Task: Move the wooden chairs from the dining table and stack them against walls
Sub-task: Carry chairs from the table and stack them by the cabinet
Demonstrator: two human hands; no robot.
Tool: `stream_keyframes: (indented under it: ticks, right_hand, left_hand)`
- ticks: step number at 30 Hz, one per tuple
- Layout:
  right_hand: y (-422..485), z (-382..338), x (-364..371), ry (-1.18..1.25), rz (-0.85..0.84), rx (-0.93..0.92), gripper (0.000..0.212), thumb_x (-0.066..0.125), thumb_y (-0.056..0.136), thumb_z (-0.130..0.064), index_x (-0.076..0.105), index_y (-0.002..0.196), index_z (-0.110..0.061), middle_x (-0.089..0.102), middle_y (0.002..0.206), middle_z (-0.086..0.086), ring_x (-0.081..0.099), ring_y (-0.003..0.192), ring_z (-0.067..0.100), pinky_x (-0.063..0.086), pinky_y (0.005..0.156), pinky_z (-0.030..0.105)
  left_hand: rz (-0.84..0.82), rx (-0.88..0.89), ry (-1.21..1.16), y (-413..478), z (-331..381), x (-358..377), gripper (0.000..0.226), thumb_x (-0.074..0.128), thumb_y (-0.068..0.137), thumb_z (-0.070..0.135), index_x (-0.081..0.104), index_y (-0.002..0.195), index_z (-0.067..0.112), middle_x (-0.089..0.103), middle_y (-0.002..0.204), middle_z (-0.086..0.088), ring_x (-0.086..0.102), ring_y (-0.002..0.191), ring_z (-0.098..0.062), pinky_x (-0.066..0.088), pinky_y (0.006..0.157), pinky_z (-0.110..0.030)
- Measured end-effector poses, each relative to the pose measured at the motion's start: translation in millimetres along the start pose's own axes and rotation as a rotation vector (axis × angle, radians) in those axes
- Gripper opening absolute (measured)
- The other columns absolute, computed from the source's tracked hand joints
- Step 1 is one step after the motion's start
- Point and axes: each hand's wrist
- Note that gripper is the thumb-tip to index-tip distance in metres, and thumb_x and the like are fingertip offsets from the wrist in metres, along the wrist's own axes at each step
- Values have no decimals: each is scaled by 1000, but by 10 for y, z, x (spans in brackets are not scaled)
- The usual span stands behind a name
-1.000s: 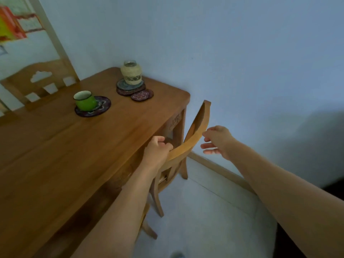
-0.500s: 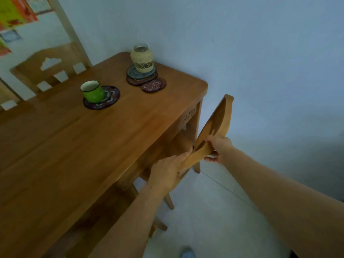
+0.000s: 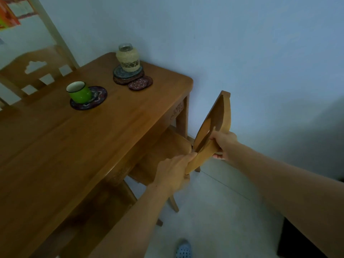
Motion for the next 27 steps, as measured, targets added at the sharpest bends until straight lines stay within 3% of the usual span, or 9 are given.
stream_keyframes:
  ticks: [2,5,8,11,15,18,23,27]
  right_hand:
    - [-71,47,-185,1,23,5,13,62,77,-5,52,81,-12,61,76,12,63,61,24,57,53,35]
    - [-160,137,-459,25,47,-1,11,61,81,-4,52,83,-10,55,74,9,56,59,20,42,30,17]
    - [-240,285,-823,26,72,-20,9,58,83,-4,52,86,-10,54,74,8,53,57,18,34,27,12]
    - [-323,435,-1180,21,83,-40,10,59,81,-3,53,87,-9,53,71,8,53,55,18,36,30,13]
    - [-431,607,-1657,-7,112,-64,13,58,79,-3,49,76,-12,50,71,7,51,59,18,41,45,26]
    - [-495,742,-1994,5,142,-77,15,59,78,-1,48,75,-12,51,71,8,51,57,17,39,44,26]
    - [-588,1008,-2511,53,166,-67,13,58,78,1,53,84,-9,54,70,7,53,55,18,37,35,19]
    - [-653,1214,-2932,61,180,-57,23,58,81,-1,52,102,-7,55,80,9,56,66,20,43,48,27]
  left_hand:
    - [2,24,-9,-13,165,82,69,66,91,28,27,148,35,60,125,4,61,108,-20,44,80,-30]
    - [9,34,10,-68,422,223,70,66,89,31,27,147,35,60,124,5,61,107,-22,47,82,-34]
    - [12,63,13,-149,767,377,71,66,86,31,28,146,37,62,119,5,63,102,-24,53,82,-38]
    - [3,97,-12,-220,1113,534,71,67,84,31,32,146,36,62,121,5,62,101,-24,52,83,-38]
    - [-11,128,-21,-298,1591,738,73,66,81,30,33,146,36,63,116,2,61,102,-26,50,86,-41]
    - [-10,134,-20,-364,1936,894,75,66,82,32,30,147,36,62,123,2,60,108,-28,49,92,-43]
    - [11,185,-11,-500,2468,1152,74,70,80,33,34,144,30,61,128,2,59,112,-28,48,92,-39]
    - [50,247,19,-592,2885,1338,69,70,83,35,37,143,25,63,121,-1,62,102,-24,43,78,-30]
Point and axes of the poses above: each hand's wrist, its own y-axis towards the middle knuckle, its own x-axis out of the palm, z = x × y
